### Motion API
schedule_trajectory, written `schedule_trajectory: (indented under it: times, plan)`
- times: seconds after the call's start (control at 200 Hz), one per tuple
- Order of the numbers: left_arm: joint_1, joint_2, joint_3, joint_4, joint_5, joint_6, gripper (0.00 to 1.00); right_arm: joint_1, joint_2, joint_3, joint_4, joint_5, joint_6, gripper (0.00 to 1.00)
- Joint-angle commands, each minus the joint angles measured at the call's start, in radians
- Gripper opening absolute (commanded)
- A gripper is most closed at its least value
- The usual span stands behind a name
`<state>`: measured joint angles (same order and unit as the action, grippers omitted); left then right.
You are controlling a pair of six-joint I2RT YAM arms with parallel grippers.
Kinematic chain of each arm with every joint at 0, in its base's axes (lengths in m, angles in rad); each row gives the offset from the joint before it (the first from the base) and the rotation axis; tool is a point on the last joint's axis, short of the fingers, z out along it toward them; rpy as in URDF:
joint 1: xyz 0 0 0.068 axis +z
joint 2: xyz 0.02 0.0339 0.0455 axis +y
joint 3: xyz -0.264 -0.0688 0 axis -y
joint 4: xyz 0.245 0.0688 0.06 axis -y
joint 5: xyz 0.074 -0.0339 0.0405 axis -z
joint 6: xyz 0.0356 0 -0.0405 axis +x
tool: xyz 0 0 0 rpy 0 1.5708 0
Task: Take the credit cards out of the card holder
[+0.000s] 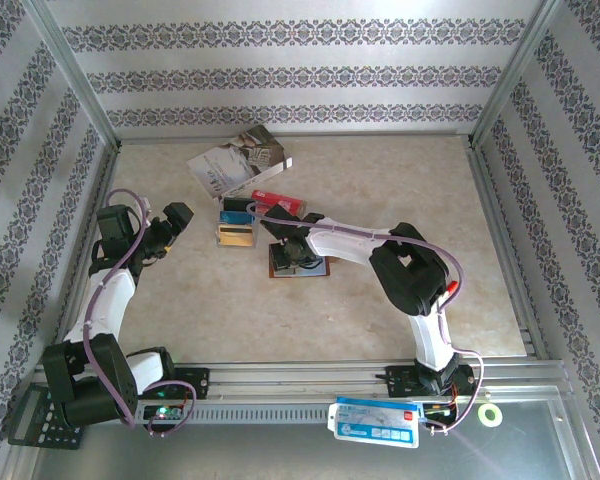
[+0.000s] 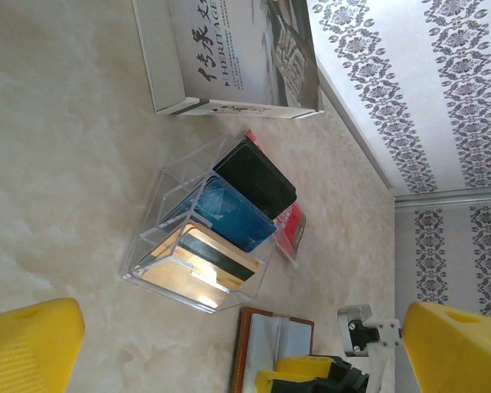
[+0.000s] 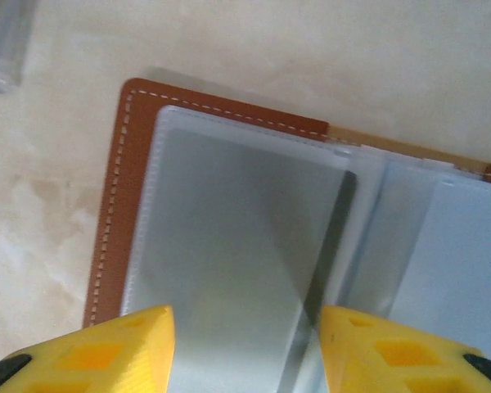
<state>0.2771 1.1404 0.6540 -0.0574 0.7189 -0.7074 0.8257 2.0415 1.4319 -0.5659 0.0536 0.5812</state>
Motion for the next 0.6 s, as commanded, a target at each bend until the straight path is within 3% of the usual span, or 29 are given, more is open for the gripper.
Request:
schedule_trajectory:
  times: [0.0, 0.255, 0.595]
  plan:
    - [0.005, 0.006, -0.006, 0.046, 0.023, -0.002, 1.00, 0.018, 0.036, 0.025, -0.066, 0.054, 0.011, 0.50]
    - [0.004, 0.006, -0.004, 0.048, 0.039, 0.002, 1.00, 0.018, 0.076, 0.023, -0.068, 0.025, 0.008, 0.49]
    - [-0.076, 0.038, 0.029, 0.011, 0.053, 0.055, 1.00, -0.004, 0.065, -0.027, -0.024, -0.009, 0.013, 0.27]
